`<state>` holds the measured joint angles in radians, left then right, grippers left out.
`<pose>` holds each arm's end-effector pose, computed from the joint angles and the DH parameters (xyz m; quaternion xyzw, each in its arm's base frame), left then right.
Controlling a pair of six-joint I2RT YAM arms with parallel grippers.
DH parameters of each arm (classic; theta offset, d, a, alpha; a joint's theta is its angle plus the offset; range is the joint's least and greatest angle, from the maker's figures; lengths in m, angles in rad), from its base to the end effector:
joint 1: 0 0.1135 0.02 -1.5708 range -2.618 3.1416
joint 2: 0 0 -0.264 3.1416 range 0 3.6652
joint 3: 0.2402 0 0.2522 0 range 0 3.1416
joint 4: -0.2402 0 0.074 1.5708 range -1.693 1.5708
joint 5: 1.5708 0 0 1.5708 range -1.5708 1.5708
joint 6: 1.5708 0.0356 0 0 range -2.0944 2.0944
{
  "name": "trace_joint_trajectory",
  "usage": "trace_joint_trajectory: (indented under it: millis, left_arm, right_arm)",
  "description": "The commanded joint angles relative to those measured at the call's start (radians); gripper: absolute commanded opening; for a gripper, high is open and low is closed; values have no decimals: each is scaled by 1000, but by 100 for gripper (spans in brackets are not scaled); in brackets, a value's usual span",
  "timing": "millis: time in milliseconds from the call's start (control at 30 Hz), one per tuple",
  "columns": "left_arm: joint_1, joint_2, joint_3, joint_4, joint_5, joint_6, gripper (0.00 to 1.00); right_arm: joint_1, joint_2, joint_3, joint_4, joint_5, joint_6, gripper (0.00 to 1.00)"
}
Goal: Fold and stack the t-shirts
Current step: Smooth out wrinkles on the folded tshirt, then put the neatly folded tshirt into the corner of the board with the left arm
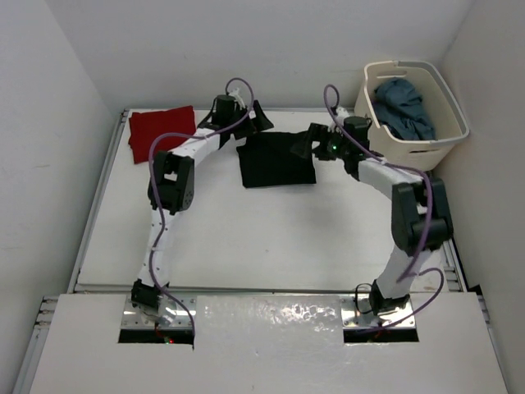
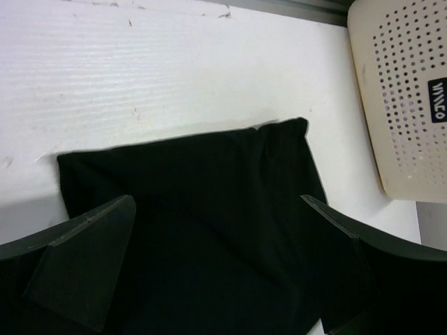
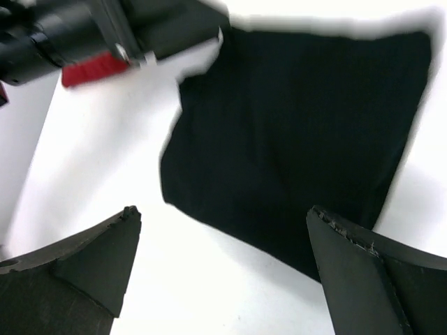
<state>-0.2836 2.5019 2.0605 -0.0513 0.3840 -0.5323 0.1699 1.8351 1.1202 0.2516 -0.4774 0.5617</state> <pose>0.5466 -0.1732 0.1701 -0.0073 0.8481 -0.3502 0.3976 0.3991 0.0851 0.2059 0.0389 0.8348 0.3706 0.4052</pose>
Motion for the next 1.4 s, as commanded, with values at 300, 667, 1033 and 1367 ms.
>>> trace_joint_trajectory:
  millis: [300, 667, 1033, 1367]
  left_arm:
    - [-5, -397, -312, -303, -310, 95, 100]
    - [-26, -206, -220, -386, -228, 88, 100]
    - [-74, -52, -50, -415, -188, 100, 76]
    - [-78, -63, -33, -341, -159, 198, 0]
  right_arm:
    - [2, -422, -246, -218, 351, -224, 99]
    - [2, -487, -275, -284, 468, -260, 99]
    - [0, -496, -275, -304, 507, -275, 99]
    - [0, -511, -286, -304, 531, -287, 99]
